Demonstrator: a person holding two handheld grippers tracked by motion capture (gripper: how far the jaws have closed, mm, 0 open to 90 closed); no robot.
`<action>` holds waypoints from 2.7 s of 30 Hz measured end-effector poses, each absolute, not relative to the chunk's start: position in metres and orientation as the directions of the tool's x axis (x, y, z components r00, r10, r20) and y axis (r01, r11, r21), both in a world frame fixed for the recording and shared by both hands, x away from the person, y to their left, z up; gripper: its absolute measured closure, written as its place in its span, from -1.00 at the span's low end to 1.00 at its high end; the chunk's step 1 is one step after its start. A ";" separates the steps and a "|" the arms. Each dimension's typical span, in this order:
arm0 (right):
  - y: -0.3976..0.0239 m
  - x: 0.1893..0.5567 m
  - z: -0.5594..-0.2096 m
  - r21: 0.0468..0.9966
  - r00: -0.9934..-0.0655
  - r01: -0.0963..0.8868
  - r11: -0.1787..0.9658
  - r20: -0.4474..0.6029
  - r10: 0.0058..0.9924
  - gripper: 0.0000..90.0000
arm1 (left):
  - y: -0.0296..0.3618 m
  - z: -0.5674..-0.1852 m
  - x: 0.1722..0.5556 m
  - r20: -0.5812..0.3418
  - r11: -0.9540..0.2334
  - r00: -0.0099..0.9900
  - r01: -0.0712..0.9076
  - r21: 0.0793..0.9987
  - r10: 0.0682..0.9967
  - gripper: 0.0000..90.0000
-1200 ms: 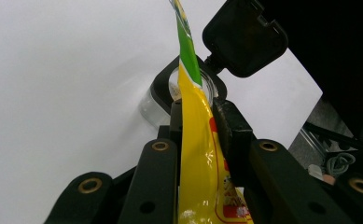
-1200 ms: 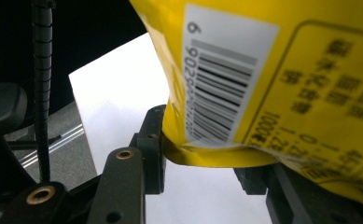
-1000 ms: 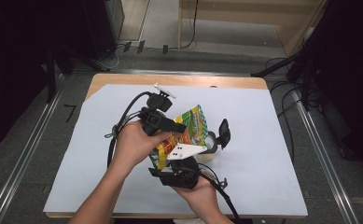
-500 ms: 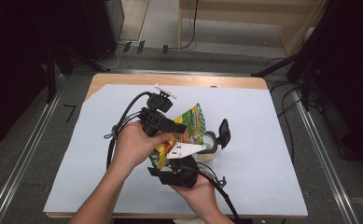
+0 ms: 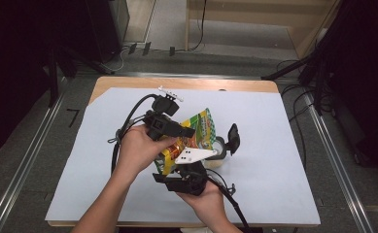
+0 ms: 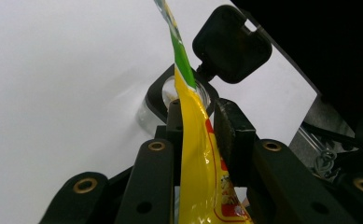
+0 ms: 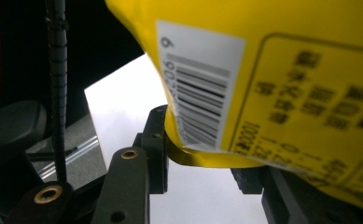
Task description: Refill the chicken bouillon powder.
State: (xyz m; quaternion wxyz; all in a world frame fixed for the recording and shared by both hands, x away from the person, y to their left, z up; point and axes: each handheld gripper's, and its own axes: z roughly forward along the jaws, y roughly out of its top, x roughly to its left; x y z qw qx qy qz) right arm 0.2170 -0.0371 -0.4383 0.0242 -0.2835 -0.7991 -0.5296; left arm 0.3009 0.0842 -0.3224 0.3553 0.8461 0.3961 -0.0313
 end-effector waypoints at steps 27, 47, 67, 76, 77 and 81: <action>-0.035 0.219 -0.437 0.827 -0.833 0.491 0.274 0.353 0.426 0.44 | 0.078 -0.322 0.299 -0.298 -0.443 0.687 0.681 0.583 0.662 0.76; -0.037 0.221 -0.441 0.821 -0.824 0.506 0.264 0.370 0.429 0.44 | 0.077 -0.324 0.299 -0.298 -0.449 0.684 0.686 0.572 0.666 0.73; -0.037 0.220 -0.441 0.824 -0.830 0.495 0.276 0.355 0.430 0.43 | 0.078 -0.326 0.300 -0.302 -0.447 0.682 0.689 0.571 0.666 0.75; -0.037 0.220 -0.440 0.821 -0.828 0.499 0.277 0.358 0.430 0.43 | 0.079 -0.326 0.301 -0.305 -0.445 0.681 0.690 0.570 0.666 0.75; -0.037 0.220 -0.440 0.822 -0.829 0.498 0.277 0.357 0.430 0.43 | 0.079 -0.326 0.301 -0.306 -0.445 0.681 0.691 0.570 0.666 0.75; -0.037 0.220 -0.440 0.822 -0.829 0.499 0.275 0.359 0.429 0.43 | 0.079 -0.326 0.302 -0.309 -0.444 0.680 0.692 0.569 0.665 0.75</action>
